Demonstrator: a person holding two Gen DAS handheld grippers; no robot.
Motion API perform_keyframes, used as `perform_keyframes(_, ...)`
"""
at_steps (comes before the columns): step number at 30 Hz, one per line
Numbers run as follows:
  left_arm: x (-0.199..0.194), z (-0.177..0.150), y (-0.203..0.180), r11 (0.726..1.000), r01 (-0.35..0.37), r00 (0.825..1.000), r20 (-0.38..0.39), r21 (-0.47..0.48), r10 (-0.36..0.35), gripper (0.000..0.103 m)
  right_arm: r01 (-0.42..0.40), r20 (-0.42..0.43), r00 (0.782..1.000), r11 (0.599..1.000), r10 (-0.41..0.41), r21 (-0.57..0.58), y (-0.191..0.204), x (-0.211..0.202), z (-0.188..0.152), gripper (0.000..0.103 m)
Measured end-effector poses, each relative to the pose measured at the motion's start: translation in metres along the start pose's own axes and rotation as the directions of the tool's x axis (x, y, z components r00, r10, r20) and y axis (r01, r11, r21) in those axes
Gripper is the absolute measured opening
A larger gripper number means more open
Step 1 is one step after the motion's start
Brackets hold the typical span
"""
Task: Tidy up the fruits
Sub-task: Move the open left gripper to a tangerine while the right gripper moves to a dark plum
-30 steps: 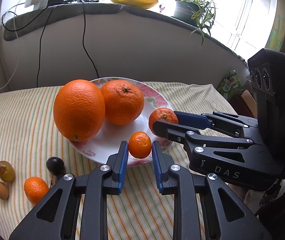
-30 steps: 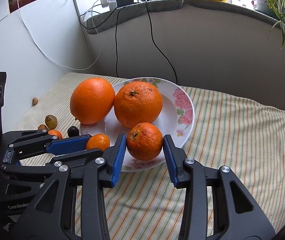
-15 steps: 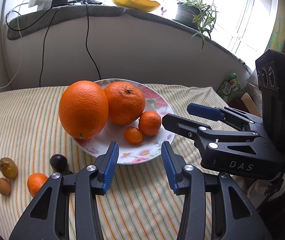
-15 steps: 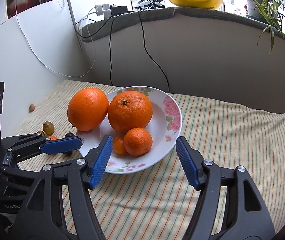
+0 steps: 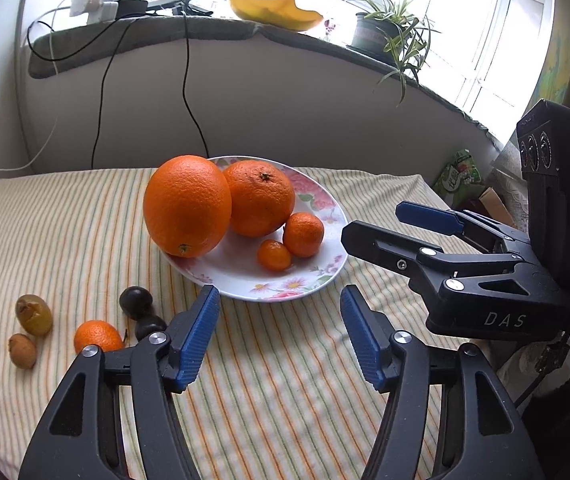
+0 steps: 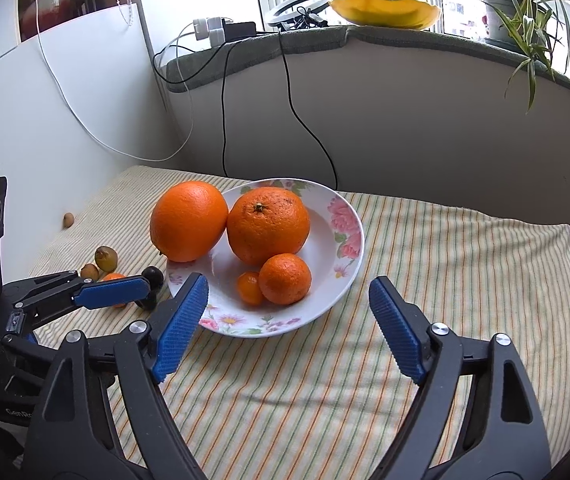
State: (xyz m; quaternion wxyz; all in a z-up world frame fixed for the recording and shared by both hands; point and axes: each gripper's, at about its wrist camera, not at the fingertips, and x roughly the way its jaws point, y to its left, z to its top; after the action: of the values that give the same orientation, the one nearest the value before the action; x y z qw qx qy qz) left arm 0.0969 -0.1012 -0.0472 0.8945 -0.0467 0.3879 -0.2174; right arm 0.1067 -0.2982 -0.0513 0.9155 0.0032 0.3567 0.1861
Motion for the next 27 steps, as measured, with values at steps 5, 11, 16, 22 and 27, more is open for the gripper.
perform_keyframes(5, -0.01, -0.01, 0.008, 1.0, -0.017, 1.0, -0.005, -0.01, 0.017, 0.073, -0.005, 0.002, 1.0, 1.0, 0.005, -0.007, 0.007, -0.006, -0.004, 0.092)
perform_keyframes(11, -0.026, -0.021, 0.024, 0.998, -0.053, 0.999, 0.0, -0.038, 0.053, 0.073, -0.015, 0.006, 1.0, 1.0, 0.015, -0.022, 0.018, -0.012, -0.009, 0.092)
perform_keyframes(16, -0.04, -0.028, 0.039, 0.995, -0.079, 0.997, 0.016, -0.065, 0.08, 0.073, -0.04, 0.014, 0.999, 0.999, 0.041, -0.029, 0.029, -0.017, -0.011, 0.092)
perform_keyframes(22, -0.054, -0.039, 0.055, 0.99, -0.109, 0.993, 0.024, -0.09, 0.112, 0.073, -0.075, 0.012, 0.997, 0.996, 0.075, -0.048, 0.044, -0.019, -0.016, 0.092)
perform_keyframes(27, -0.059, -0.047, 0.069, 0.985, -0.126, 0.991, 0.022, -0.119, 0.129, 0.072, -0.116, -0.002, 0.993, 0.992, 0.116, -0.056, 0.057, -0.016, -0.021, 0.092)
